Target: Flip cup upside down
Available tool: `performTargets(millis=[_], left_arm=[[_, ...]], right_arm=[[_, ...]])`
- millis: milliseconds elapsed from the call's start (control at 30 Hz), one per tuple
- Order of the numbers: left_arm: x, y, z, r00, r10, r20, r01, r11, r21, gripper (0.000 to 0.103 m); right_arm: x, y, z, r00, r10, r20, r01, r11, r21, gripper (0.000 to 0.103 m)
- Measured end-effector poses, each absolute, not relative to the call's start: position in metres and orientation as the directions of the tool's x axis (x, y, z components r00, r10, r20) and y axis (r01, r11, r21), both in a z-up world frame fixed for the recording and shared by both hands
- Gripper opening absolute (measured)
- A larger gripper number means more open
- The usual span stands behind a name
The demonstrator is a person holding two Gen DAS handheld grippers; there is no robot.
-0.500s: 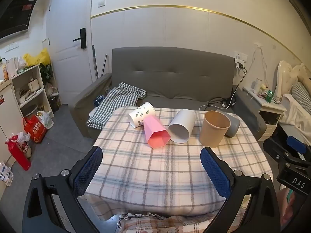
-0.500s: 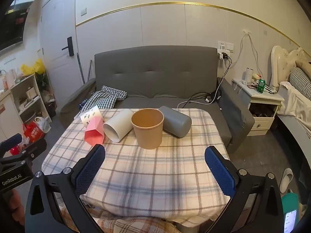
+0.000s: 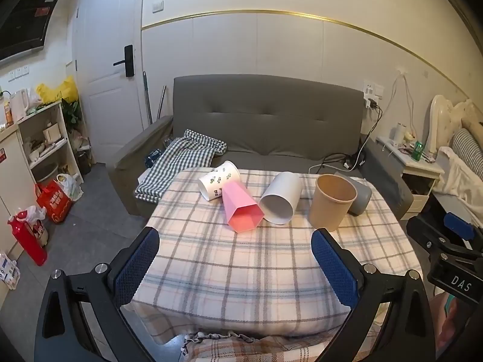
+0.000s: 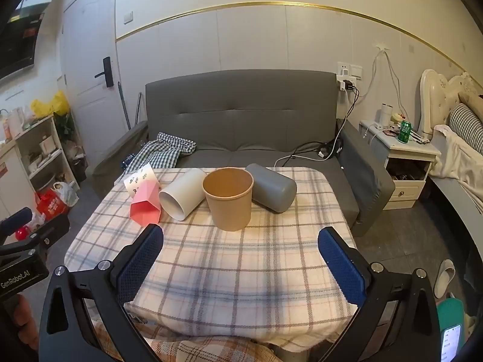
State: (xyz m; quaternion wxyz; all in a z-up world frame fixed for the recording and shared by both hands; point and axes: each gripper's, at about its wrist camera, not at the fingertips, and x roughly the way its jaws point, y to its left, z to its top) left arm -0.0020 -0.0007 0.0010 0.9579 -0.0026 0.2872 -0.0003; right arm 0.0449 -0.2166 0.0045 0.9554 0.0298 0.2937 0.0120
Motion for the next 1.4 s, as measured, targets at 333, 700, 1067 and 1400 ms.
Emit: performTargets(millis=[333, 700, 1067, 1400], left_arm=[[-0.001, -0.002, 0.008, 0.835, -0.004, -0.551, -0.002, 1.0, -0.009, 0.103], [-0.004, -0.004, 0.011, 0.834, -0.004, -0.551, -0.004, 1.0, -0.013, 0.103], [-0.003, 0.001, 0.004, 0.834, -0.001, -0.551, -0.009, 1.0, -0.016, 0.103], [-0.003, 0.0, 0.002, 0.833, 0.001, -0.553, -0.012, 1.0, -0.017, 0.103]], right_arm=[[0.045, -0.22, 0.003, 0.826, 0.039, -0.562, -0.004, 0.998, 0.063, 0.103], [0.047, -0.221, 0.005, 0.825, 0.039, -0.563, -0.002, 0.998, 0.065, 0.103], [0.046, -0.218, 0.001, 0.826, 0.042, -0.562, -0.003, 0.998, 0.07, 0.103], [0.045, -0.216, 0.0, 0.821, 0.042, -0.569, -0.002, 0.997, 0.072, 0.103]])
